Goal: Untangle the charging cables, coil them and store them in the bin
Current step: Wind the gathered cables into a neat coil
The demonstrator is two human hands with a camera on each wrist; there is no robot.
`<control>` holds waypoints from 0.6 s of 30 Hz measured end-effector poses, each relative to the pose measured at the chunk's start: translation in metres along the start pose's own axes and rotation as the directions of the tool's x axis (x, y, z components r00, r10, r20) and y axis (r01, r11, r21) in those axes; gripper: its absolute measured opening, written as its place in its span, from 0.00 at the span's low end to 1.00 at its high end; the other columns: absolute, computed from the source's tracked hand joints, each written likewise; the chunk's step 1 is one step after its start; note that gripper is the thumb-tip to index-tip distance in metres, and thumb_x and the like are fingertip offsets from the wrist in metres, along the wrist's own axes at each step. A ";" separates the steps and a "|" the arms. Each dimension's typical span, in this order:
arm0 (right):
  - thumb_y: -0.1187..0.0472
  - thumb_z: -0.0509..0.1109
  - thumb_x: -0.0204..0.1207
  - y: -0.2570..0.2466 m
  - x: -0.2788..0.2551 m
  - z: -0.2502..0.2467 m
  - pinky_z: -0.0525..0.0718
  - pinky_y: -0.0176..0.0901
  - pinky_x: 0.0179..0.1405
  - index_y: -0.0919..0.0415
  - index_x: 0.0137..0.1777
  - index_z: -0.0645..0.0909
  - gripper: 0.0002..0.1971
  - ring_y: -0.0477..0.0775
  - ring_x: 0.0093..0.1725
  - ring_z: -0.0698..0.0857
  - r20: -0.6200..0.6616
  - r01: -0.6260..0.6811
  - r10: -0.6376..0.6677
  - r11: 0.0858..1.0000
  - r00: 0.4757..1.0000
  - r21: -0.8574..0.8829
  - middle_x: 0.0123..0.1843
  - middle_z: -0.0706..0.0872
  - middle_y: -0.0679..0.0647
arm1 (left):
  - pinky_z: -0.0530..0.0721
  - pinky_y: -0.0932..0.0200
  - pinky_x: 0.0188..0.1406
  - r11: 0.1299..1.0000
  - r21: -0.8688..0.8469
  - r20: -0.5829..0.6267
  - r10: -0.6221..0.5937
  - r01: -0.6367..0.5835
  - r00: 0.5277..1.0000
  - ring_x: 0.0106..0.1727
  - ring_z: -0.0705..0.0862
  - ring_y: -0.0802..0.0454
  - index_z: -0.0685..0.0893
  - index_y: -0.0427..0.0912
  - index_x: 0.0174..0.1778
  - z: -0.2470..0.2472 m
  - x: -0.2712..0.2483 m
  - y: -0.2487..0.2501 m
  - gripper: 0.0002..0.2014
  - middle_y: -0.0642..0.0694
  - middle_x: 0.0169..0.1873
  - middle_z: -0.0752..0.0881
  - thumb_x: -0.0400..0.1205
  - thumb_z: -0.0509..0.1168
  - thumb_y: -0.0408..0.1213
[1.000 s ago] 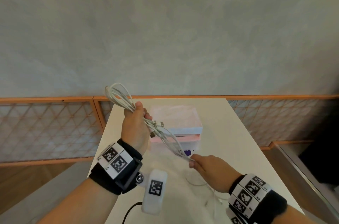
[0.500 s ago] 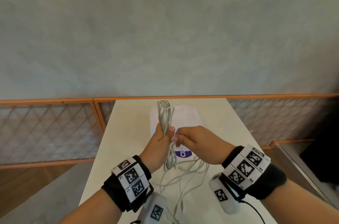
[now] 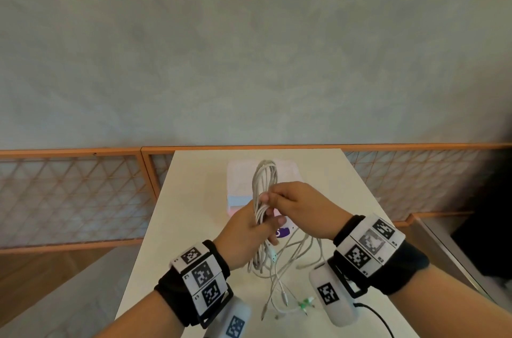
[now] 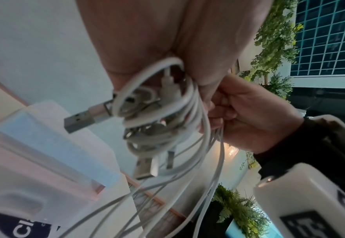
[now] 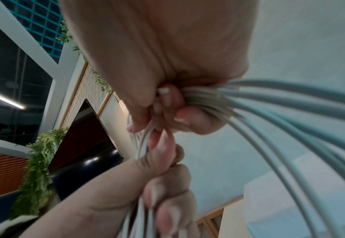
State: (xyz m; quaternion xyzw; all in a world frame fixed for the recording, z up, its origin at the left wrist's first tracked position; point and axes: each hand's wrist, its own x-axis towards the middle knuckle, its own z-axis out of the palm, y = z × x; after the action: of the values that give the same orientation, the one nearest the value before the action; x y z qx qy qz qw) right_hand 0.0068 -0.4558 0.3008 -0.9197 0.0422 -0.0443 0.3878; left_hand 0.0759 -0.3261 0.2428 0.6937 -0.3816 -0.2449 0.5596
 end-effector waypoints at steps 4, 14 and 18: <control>0.49 0.66 0.77 0.003 -0.006 -0.005 0.67 0.34 0.27 0.57 0.43 0.80 0.11 0.46 0.27 0.69 -0.018 0.005 -0.004 1.000 1.000 0.030 0.27 0.74 0.49 | 0.80 0.52 0.37 0.999 0.020 -0.031 -0.042 0.042 0.999 0.25 0.81 0.52 0.79 0.47 0.50 -0.003 0.000 -0.004 0.06 0.56 0.19 0.79 0.81 0.64 0.44; 0.51 0.64 0.79 -0.005 -0.019 -0.029 0.75 0.42 0.35 0.50 0.54 0.76 0.07 0.47 0.34 0.78 -0.026 0.157 -0.183 0.897 0.983 -0.413 0.33 0.81 0.45 | 0.64 0.61 0.25 0.989 0.121 -0.092 -0.071 0.082 0.993 0.17 0.67 0.60 0.82 0.50 0.34 -0.010 -0.002 -0.004 0.15 0.56 0.12 0.71 0.77 0.63 0.58; 0.45 0.66 0.76 0.002 -0.019 -0.052 0.76 0.47 0.36 0.48 0.41 0.79 0.08 0.47 0.34 0.78 -0.090 0.097 -0.149 0.899 0.985 -0.428 0.31 0.82 0.46 | 0.63 0.60 0.25 0.962 0.212 -0.169 -0.139 0.174 0.976 0.18 0.67 0.59 0.71 0.55 0.19 -0.021 -0.002 -0.009 0.22 0.55 0.11 0.71 0.77 0.65 0.56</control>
State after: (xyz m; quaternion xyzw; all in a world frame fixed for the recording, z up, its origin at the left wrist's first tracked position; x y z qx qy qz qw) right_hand -0.0185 -0.4920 0.3344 -0.9782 0.0159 -0.1140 0.1730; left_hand 0.0936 -0.3114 0.2395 0.7976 -0.3069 -0.1896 0.4835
